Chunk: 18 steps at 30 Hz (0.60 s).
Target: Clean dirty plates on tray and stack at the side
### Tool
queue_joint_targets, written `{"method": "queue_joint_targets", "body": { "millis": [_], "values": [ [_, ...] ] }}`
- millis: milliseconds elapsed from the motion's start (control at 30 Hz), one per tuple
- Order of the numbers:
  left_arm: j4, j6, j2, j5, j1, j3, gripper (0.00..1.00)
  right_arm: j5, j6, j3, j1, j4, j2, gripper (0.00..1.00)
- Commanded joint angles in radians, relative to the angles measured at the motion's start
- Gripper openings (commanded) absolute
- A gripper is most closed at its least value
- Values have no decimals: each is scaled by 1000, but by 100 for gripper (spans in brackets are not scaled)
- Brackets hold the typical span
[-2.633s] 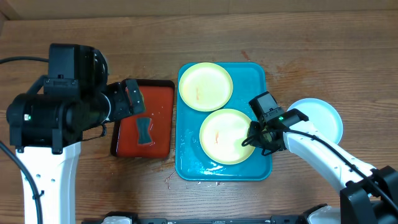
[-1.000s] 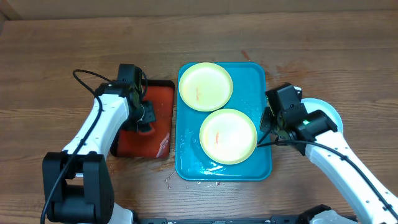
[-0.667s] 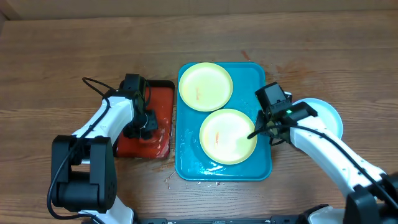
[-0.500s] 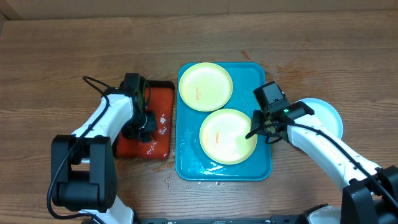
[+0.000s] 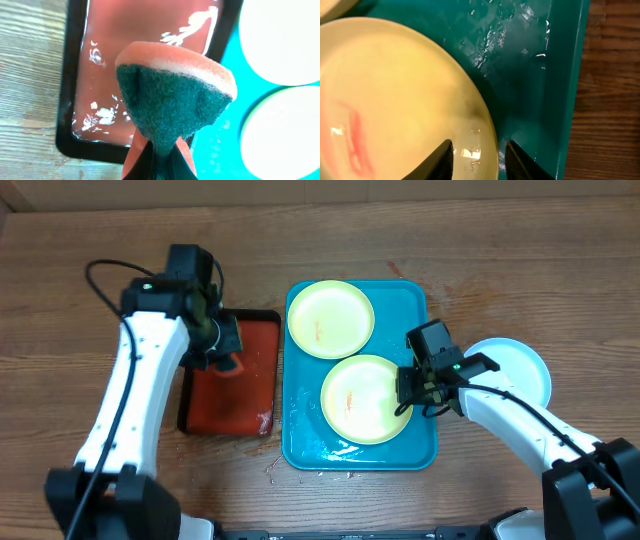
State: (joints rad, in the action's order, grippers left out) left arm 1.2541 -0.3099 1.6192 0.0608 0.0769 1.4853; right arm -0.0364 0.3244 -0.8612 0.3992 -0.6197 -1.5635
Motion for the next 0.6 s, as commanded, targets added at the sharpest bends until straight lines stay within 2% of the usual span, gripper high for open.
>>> {"method": "queue_joint_targets", "body": {
  "millis": [0,67,200,300,433,567],
  "values": [
    [14,19,-43,26,12,31,4,2,2,38,-3,43,-4,36],
    [16,21,-51,39,28,31,4,27,18,62,-3,71,-4,35],
    [12,22,-51,44,93,31,4,7,42,116,-3,134,-4,22],
    [-16,17,-50,44,145,31,4,-11,47,123,-3,139,-4,4],
    [-84,-24,-42,44,224,29,4,-10,73,123,-3,151,-4,4],
    [-172,-130,0,45,336,11,4,-10,72,123,-3,147,-4,4]
  ]
}}
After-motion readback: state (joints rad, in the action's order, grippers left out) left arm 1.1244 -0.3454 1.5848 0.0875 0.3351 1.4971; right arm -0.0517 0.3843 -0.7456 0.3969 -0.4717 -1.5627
